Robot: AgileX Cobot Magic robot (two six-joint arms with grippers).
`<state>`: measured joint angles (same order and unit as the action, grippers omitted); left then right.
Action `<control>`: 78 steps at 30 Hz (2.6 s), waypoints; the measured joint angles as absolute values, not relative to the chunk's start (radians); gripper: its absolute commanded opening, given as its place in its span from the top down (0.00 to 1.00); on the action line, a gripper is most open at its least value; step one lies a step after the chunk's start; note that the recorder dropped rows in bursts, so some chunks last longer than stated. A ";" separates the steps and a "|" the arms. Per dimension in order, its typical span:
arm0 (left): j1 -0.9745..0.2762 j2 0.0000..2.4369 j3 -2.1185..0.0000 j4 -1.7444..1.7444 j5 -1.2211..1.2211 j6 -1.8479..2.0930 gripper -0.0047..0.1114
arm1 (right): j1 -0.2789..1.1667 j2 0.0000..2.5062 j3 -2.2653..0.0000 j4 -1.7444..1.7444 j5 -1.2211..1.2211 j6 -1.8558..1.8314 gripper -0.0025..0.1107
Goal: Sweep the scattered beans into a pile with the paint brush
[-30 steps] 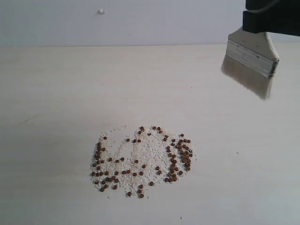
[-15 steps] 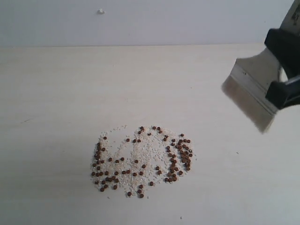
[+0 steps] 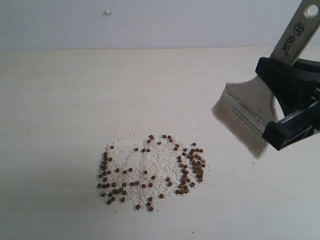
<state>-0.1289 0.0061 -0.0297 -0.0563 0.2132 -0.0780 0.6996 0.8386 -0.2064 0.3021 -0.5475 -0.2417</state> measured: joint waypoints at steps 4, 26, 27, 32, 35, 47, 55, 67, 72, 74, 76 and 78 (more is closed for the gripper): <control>-0.129 0.006 -0.030 -0.056 0.213 -0.078 0.96 | 0.700 0.947 -0.248 0.454 -0.618 -0.418 0.98; -0.129 0.006 -0.030 -0.056 0.213 -0.078 0.96 | 0.605 1.230 -0.350 0.888 -0.815 -0.803 0.98; -0.129 0.006 -0.030 -0.056 0.213 -0.078 0.96 | 0.603 1.279 -0.350 0.890 -0.808 -0.792 0.98; -0.127 0.006 -0.030 -0.056 0.213 -0.078 0.96 | 0.739 1.475 -0.352 0.968 -0.827 -0.803 0.98; -0.127 0.006 -0.030 -0.056 0.213 -0.078 0.96 | 0.873 1.508 -0.352 1.108 -0.947 -0.835 0.98; -0.127 0.006 -0.030 -0.056 0.213 -0.078 0.96 | 1.119 1.719 -0.558 1.402 -1.144 -0.880 0.98; -0.127 0.006 -0.030 -0.056 0.215 -0.078 0.96 | 1.121 1.893 -0.660 1.482 -1.178 -0.902 0.98; -0.156 0.006 -0.030 -0.056 0.217 -0.078 0.96 | 1.121 1.954 -0.794 1.508 -1.095 -0.913 0.98; -0.156 0.006 -0.030 -0.056 0.217 -0.078 0.96 | 1.121 1.957 -0.831 1.498 -1.049 -0.904 0.98; -0.156 0.006 -0.030 -0.056 0.217 -0.078 0.96 | 1.121 1.961 -0.849 1.498 -1.040 -0.899 0.98; -0.156 0.006 -0.030 -0.056 0.217 -0.078 0.96 | 1.121 1.973 -0.876 1.496 -1.031 -0.900 0.98; -0.156 0.006 -0.030 -0.056 0.217 -0.078 0.96 | 1.121 1.988 -0.905 1.491 -1.020 -0.900 0.98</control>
<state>-0.1564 0.0061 -0.0297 -0.0563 0.2167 -0.0780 1.1214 1.9878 -0.9045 1.4908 -1.0195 -0.8997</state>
